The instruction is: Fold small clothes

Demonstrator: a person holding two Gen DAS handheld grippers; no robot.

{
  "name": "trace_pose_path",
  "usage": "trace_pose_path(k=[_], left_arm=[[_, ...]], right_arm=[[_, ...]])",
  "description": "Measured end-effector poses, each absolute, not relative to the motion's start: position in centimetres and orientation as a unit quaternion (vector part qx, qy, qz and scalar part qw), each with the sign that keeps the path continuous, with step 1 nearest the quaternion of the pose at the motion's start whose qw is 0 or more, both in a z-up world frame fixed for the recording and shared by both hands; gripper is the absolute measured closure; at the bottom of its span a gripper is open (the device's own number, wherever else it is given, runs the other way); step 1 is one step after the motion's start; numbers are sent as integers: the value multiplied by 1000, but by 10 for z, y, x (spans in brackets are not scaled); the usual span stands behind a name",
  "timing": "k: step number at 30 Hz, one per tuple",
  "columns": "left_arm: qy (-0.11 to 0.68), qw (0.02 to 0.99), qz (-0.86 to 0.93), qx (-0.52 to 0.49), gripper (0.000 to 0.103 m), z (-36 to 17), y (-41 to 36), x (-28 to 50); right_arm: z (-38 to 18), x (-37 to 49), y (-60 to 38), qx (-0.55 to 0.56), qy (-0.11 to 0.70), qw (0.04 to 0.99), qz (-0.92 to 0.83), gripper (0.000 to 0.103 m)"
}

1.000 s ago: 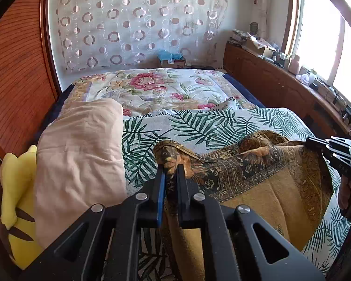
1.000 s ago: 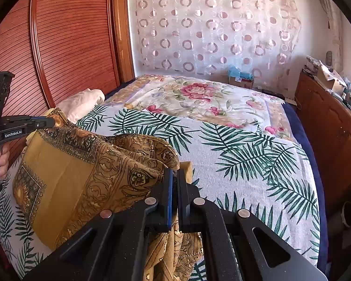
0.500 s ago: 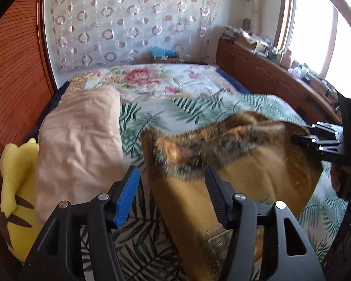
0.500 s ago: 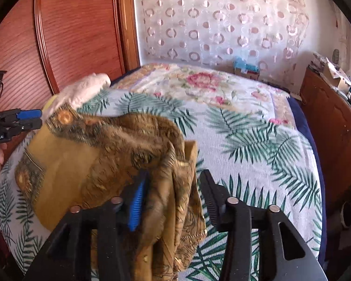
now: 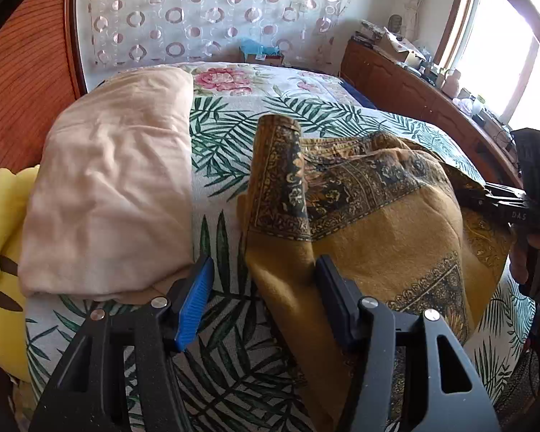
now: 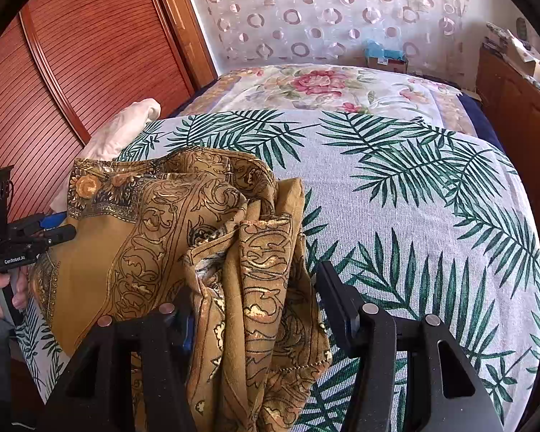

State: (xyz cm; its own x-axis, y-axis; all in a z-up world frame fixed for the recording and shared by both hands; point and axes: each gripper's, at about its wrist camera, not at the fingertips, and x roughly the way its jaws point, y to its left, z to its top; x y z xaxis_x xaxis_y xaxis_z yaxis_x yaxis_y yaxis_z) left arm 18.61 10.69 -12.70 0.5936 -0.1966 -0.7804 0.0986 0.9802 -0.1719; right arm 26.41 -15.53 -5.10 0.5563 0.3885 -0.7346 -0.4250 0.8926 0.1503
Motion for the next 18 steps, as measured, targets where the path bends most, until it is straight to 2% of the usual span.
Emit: trace_pose_path(k=[4,5,8,10,11,13,15,18], left_arm=[[440,891,-89,-65,44,-127,107,185],[439,892,-90,-68,44,-127,108,185],[435,891,-104,-76,47,-128,106,183],[438,887,-119,-82,62,-128,104,182],[438,886,-122,-84,64,-128,102,182],[441,883,-138,-79,88,-127,100,183],[439,884,-142,-77,93,-125,100,181],[425,889,-149,-81,95,-113,102,175]], right_arm=[[-53,264,-156,-21,408,881,240,47],[-55,263,-154,-21,407,880,243,54],[-57,260,-152,-14,407,877,255,66],[-58,257,-150,-13,398,879,264,77],[-59,255,-147,-18,392,881,264,82],[-58,249,-143,-33,380,887,262,86],[-56,242,-142,-40,369,892,258,88],[-47,230,-142,-49,343,900,266,89]])
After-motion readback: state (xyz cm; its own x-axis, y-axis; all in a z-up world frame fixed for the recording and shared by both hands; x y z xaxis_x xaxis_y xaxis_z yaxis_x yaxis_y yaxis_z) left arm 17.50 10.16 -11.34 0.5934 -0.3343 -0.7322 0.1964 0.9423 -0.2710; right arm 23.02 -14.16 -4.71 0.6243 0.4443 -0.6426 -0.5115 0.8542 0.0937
